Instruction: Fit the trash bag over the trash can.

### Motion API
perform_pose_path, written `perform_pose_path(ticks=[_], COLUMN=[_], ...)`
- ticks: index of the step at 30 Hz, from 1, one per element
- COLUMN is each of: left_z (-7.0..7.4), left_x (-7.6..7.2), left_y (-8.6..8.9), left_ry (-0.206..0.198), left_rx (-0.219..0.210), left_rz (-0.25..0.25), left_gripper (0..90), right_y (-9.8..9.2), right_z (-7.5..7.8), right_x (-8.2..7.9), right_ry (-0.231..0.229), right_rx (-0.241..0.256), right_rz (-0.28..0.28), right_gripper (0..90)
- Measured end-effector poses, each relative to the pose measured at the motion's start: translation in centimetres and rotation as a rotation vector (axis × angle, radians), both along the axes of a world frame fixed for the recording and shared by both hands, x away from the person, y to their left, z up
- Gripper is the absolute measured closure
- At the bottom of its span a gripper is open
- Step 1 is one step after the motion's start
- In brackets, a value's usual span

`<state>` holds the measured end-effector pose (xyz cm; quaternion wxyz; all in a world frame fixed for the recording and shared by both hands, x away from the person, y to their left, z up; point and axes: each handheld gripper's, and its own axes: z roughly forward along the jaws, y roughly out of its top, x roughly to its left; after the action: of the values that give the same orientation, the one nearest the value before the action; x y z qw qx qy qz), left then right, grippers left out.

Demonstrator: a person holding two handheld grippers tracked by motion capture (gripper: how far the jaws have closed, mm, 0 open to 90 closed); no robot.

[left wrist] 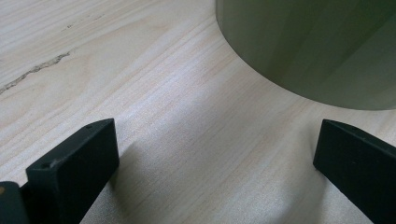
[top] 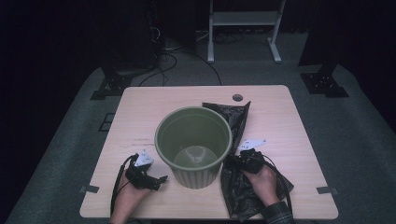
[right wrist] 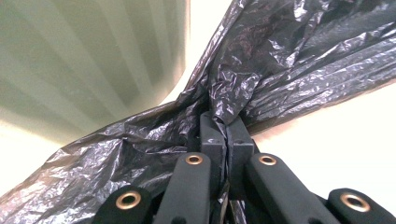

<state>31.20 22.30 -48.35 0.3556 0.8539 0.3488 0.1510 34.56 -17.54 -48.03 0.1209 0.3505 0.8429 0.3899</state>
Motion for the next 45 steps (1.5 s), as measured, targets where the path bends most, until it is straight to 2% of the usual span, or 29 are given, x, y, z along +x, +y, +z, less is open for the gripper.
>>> perform_pose_path(ticks=[7,10,15,21,25,32,37,39,45], left_z=[0.0,0.0,0.0,0.0,0.0,0.0,0.0,0.0,0.0], left_x=[0.0,0.0,0.0,0.0,0.0,0.0,0.0,0.0,0.0], left_y=[0.0,0.0,0.0,0.0,0.0,0.0,0.0,0.0,0.0], left_ry=[0.000,0.000,0.000,0.000,0.000,0.000,0.000,0.000,0.000], left_rx=[0.000,0.000,0.000,0.000,0.000,0.000,-0.002,-0.002,-0.002], left_rz=[0.000,0.000,0.000,0.000,0.000,0.000,0.002,0.002,0.001], left_gripper=[0.0,0.0,0.0,0.0,0.0,0.0,0.0,0.0,0.0], right_y=[-0.8,-1.0,-1.1,-1.1,-1.0,-1.9,-2.5,-2.8,-3.2], right_z=[0.4,1.0,2.2,3.7,5.2,8.0,9.8,10.6,13.0], right_x=[-0.3,-0.7,-1.1,-1.7,-2.3,-3.1,-3.7,-4.0,-4.8], right_ry=[0.032,0.041,0.079,0.076,0.047,0.013,-0.018,-0.020,-0.067], right_rx=[0.037,0.030,0.059,0.088,0.102,0.204,0.253,0.295,0.327], right_rz=[0.051,0.085,0.161,0.232,0.271,0.339,0.379,0.402,0.449], right_gripper=[88.8,88.8,88.8,88.8,88.8,88.8,88.7,88.7,88.5])
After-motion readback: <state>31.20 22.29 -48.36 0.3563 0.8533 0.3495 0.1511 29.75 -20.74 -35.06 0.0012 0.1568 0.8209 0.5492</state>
